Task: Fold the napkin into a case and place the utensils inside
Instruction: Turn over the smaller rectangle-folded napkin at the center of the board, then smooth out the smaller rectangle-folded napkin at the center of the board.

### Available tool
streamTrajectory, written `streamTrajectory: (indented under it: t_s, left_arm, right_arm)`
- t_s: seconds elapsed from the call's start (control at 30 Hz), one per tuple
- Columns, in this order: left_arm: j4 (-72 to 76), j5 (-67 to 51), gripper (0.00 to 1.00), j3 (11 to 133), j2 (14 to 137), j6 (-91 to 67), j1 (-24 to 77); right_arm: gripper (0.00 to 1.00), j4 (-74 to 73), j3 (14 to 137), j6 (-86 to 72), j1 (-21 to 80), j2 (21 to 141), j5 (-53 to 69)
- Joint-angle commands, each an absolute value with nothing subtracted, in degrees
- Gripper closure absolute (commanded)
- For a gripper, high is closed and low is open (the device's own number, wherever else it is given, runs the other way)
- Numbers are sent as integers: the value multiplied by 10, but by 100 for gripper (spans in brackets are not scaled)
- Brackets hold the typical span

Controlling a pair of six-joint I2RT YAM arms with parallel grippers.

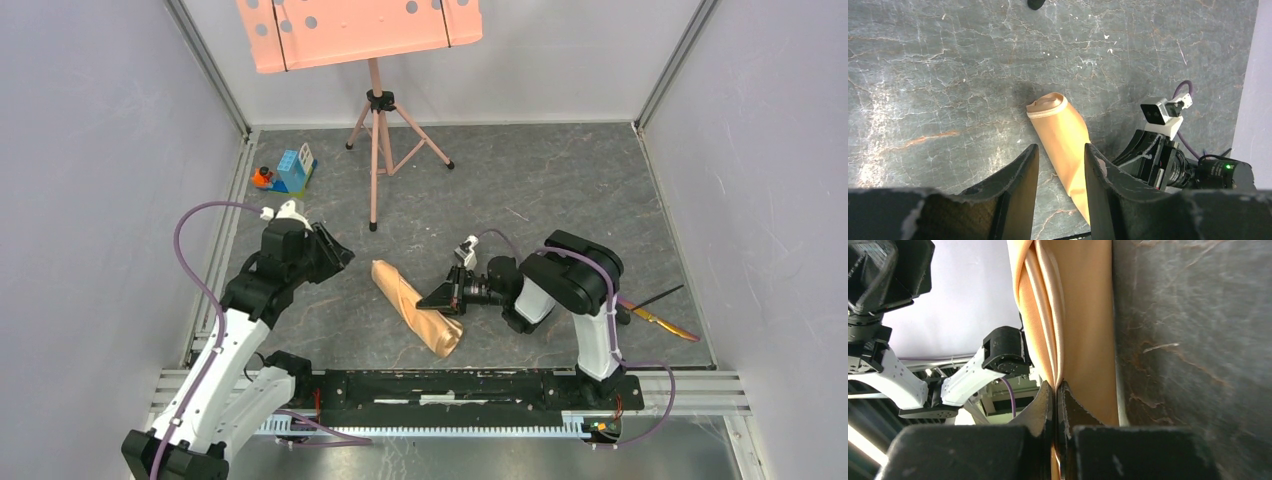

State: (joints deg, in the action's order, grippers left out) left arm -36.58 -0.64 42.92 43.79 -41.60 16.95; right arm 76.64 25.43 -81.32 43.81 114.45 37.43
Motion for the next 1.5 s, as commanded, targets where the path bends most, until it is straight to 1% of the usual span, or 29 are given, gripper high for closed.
streamTrajectory:
  t_s: [0.0, 0.1, 0.17, 0.2, 0.27, 0.3, 0.33, 0.37, 0.4, 0.43, 0.47, 0.5, 0.53, 0.57, 0.67, 0.8, 0.87, 0.97, 1.1, 1.2, 1.23, 1.3, 1.37, 1.4, 1.47]
  left_arm:
    - [-348, -42, 55, 456, 456, -389, 168]
    - [-317, -97, 54, 447, 484, -388, 168]
    - [-282, -147, 51, 435, 512, -388, 168]
    - [-266, -174, 50, 430, 529, -390, 169]
    - [-219, -219, 49, 418, 563, -396, 176]
    - [-197, -237, 49, 412, 584, -402, 180]
    - [-170, -258, 49, 407, 601, -409, 184]
    - [-143, -274, 50, 401, 620, -420, 188]
    - [-106, -283, 50, 393, 634, -432, 194]
    - [-81, -286, 50, 391, 653, -443, 201]
    - [-63, -287, 51, 392, 670, -448, 207]
    - [-42, -286, 51, 394, 685, -451, 212]
    - [-30, -282, 52, 396, 702, -454, 216]
    - [-20, -281, 53, 401, 719, -456, 220]
    - [18, -268, 58, 409, 764, -462, 224]
    - [51, -268, 63, 427, 827, -465, 225]
    - [56, -255, 64, 436, 853, -459, 225]
    - [58, -230, 67, 445, 890, -448, 225]
    - [53, -181, 70, 441, 924, -438, 225]
    - [51, -155, 72, 436, 946, -423, 225]
    - [46, -155, 73, 438, 954, -418, 225]
    - [42, -154, 75, 438, 959, -413, 226]
    - [33, -146, 75, 437, 946, -408, 229]
    - [23, -144, 75, 439, 936, -404, 231]
    - [9, -147, 75, 442, 914, -400, 233]
  right_arm:
    - [100, 949, 239, -873, 410, 1184, 413]
    - [100, 931, 235, -838, 386, 1196, 437]
    - [91, 909, 227, -805, 362, 1191, 452]
    - [85, 884, 229, -780, 350, 1186, 465]
    - [72, 805, 238, -715, 329, 1166, 493]
    - [68, 757, 242, -671, 318, 1149, 499]
    - [65, 699, 243, -629, 306, 1128, 499]
    - [58, 606, 247, -560, 291, 1094, 493]
    - [53, 511, 264, -492, 281, 1066, 481]
    - [50, 368, 291, -384, 273, 1034, 453]
    - [48, 252, 326, -287, 272, 998, 408]
    - [47, 152, 351, -231, 272, 965, 341]
    - [45, 91, 363, -191, 276, 927, 288]
    - [43, 57, 375, -169, 281, 897, 261]
    - [43, -67, 432, -101, 322, 859, 206]
    - [51, -94, 444, -100, 411, 809, 210]
    - [59, -94, 437, -117, 443, 794, 224]
    - [75, -59, 391, -153, 459, 766, 244]
    - [85, -11, 309, -158, 460, 751, 201]
    - [88, 51, 244, -164, 460, 764, 169]
    - [90, 52, 239, -162, 461, 775, 150]
    - [91, 15, 251, -144, 463, 778, 100]
    - [89, -42, 278, -124, 465, 756, 57]
    - [86, -63, 292, -115, 465, 744, 41]
    - [83, -108, 332, -98, 466, 735, 35]
